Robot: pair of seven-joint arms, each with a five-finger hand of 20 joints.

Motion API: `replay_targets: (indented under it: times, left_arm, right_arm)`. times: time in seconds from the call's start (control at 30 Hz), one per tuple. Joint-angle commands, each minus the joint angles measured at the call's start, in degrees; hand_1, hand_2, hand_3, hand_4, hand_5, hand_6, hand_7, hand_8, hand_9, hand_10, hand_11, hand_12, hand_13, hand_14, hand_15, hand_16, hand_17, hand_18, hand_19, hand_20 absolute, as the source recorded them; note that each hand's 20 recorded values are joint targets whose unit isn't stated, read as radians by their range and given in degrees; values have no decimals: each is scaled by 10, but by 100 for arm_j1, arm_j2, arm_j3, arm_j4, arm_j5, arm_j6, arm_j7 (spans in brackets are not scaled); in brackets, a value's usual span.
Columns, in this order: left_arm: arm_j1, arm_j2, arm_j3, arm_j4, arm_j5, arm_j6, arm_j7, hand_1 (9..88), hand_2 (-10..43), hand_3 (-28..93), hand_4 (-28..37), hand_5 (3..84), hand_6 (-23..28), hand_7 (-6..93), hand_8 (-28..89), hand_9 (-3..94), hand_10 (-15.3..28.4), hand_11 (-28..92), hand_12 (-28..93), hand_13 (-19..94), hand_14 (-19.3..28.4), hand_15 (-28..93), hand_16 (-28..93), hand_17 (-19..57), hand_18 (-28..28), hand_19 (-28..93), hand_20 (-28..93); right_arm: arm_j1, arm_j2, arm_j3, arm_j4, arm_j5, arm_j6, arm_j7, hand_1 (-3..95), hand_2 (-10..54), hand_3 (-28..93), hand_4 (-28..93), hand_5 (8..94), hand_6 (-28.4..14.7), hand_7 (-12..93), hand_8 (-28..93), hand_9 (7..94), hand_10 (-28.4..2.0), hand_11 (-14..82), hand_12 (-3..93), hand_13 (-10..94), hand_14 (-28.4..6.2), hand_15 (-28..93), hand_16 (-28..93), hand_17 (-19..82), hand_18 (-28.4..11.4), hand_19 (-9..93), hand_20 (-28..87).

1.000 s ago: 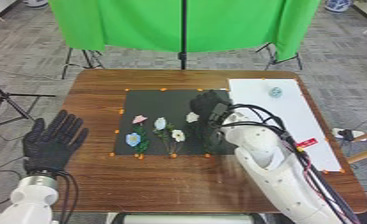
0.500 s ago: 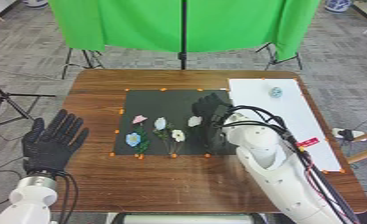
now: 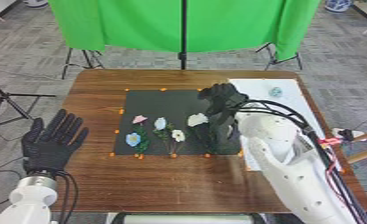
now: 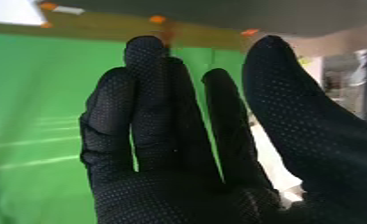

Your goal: Arrange flowers

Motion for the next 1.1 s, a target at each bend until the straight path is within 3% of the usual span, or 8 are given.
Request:
replay_targets:
  times: [0.03,0.23,0.47,0.57,0.67,0.8,0.93,1.1]
  left_arm:
    - [104,-68,25,11,31,-138,21,268,96,768,-283,448,93,185,-109,376,161,232,115,273,169,425,-65,-72,162,381,136]
    - [136,-53,28,21,47,-285,78,268,97,764,-283,446,93,182,-110,373,160,231,115,272,170,425,-65,-73,162,379,136]
    - [9,17,106,85,84,-353,27,267,97,762,-283,444,92,179,-108,373,162,227,114,272,170,424,-64,-72,162,377,137]
    - [-11,27,102,89,269,-288,-45,266,97,763,-283,444,92,178,-108,373,161,227,114,273,169,423,-64,-72,162,377,138]
    - [24,67,74,85,458,-314,-73,267,97,767,-283,444,92,177,-107,373,161,227,115,274,168,423,-64,-72,161,377,138]
    - [78,29,82,71,383,-275,-77,269,96,768,-283,444,93,177,-107,373,160,229,116,274,168,424,-64,-72,161,377,139]
    - [73,15,108,81,375,-304,-91,270,97,766,-283,444,93,177,-107,372,159,229,115,274,169,425,-64,-71,161,377,140]
    - [105,3,111,58,321,-267,-53,270,98,765,-283,445,93,178,-107,371,160,230,115,274,169,426,-64,-71,160,377,140]
  right_arm:
    - [571,322,554,865,428,924,933,435,-95,844,-283,442,-34,163,-134,459,-171,125,148,407,-157,418,160,233,-223,706,376]
    - [955,297,1035,1944,442,986,910,391,-95,856,-283,325,-32,170,-139,274,-175,83,106,246,-179,271,109,166,-219,542,229]
    - [1251,294,1192,2582,146,-271,1102,411,-95,878,-283,268,-22,184,-152,211,-163,90,71,184,-185,219,92,137,-207,494,176]
    - [1026,266,1285,2650,58,-72,1026,440,-95,878,-283,255,-20,184,-157,203,-162,92,64,196,-186,215,87,159,-215,518,184]
    - [859,174,1350,2672,-354,-131,762,474,-95,879,-283,248,-6,227,-189,208,-146,127,39,253,-156,225,73,219,-203,571,194]
    - [784,152,1351,2769,-201,-33,886,524,-95,822,-283,309,17,240,-198,266,-135,134,41,358,-124,263,93,289,-194,661,226]
    - [802,156,1378,2871,-127,-157,783,562,-95,785,-283,434,17,226,-181,410,-142,118,82,525,-97,321,126,353,-174,733,269]
    - [740,166,1317,2903,-60,238,767,587,-95,740,-283,473,21,226,-175,455,-129,118,108,566,-78,341,174,356,-165,744,291]
